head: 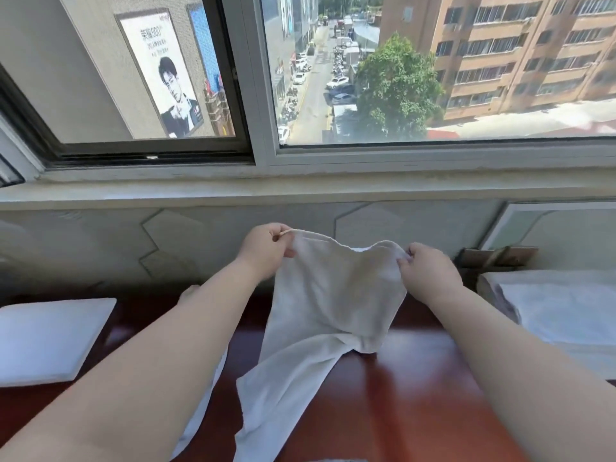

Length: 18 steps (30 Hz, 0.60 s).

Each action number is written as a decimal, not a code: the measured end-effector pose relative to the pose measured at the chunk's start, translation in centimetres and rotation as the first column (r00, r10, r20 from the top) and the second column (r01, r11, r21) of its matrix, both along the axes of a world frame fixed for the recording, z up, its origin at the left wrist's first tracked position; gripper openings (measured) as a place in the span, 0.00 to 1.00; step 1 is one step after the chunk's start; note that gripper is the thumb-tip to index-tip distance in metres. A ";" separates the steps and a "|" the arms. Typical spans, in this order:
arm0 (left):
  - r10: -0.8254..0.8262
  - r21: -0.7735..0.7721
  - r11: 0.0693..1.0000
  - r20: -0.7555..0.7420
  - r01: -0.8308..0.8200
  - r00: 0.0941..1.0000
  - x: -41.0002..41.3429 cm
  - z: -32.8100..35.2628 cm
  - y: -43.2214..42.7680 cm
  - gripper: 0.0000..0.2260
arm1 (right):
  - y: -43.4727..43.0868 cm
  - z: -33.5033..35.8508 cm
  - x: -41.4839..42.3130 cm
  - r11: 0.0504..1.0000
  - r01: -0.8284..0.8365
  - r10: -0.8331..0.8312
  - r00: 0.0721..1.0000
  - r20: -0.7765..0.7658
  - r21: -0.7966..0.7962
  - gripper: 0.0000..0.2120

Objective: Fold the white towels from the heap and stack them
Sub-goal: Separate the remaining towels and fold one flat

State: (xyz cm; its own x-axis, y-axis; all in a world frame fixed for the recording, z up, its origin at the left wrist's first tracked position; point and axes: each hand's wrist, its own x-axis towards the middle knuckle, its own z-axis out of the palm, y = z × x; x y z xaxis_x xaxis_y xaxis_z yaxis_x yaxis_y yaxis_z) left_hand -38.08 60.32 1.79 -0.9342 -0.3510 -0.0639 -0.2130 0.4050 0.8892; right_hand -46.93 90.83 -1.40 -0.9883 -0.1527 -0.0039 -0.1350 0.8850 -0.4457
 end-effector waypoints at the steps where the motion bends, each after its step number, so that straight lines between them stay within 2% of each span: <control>1: -0.041 0.002 0.999 0.017 0.041 0.999 0.5 -1.0 0.4 0.09 | -0.5 -1.0 0.9 0.997 -0.046 0.044 0.999 0.033 0.061 0.14; 3: -0.150 -0.004 0.989 0.057 0.150 0.987 1.6 -2.7 1.4 0.09 | -2.0 -2.4 2.9 0.975 -0.191 0.184 0.981 0.066 0.114 0.26; 5: -0.243 -0.066 0.966 0.096 0.250 0.965 2.5 -4.1 2.5 0.09 | -4.3 -3.2 4.6 0.930 -0.359 0.356 0.933 0.052 0.073 0.32; 7: -0.274 -0.149 0.945 0.125 0.291 0.954 3.3 -5.5 3.3 0.06 | -6.6 -3.9 5.9 0.877 -0.481 0.480 0.877 0.024 0.018 0.25; 9: -0.253 -0.166 0.947 0.136 0.274 0.958 4.2 -6.7 3.4 0.05 | -8.5 -4.5 6.8 0.851 -0.525 0.525 0.851 -0.010 -0.009 0.13; 10: -0.242 -0.153 0.953 0.137 0.262 0.960 4.7 -7.2 3.4 0.06 | -9.1 -5.0 7.2 0.852 -0.523 0.523 0.852 0.001 -0.024 0.11; 14: -0.254 -0.113 0.954 0.194 0.278 0.948 7.0 -9.6 2.5 0.04 | -10.5 -6.8 9.8 0.861 -0.506 0.509 0.854 0.113 -0.053 0.17; 16: -0.264 -0.034 0.960 0.218 0.277 0.940 8.3 -11.0 2.1 0.08 | -11.1 -7.6 10.8 0.882 -0.470 0.466 0.864 0.191 -0.030 0.11; 18: -0.171 0.017 0.985 0.253 0.172 0.952 9.8 -12.8 1.2 0.11 | -11.5 -8.3 11.2 0.908 -0.419 0.404 0.886 0.227 0.023 0.07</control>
State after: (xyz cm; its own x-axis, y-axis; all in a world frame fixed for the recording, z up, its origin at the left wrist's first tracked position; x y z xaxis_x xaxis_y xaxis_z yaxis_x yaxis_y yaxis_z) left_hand -28.23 61.54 -10.99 -0.9339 -0.1876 -0.3044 -0.3574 0.4594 0.8132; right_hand -35.73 79.38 -9.70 -0.8112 -0.5369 -0.2318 -0.4029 0.8003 -0.4441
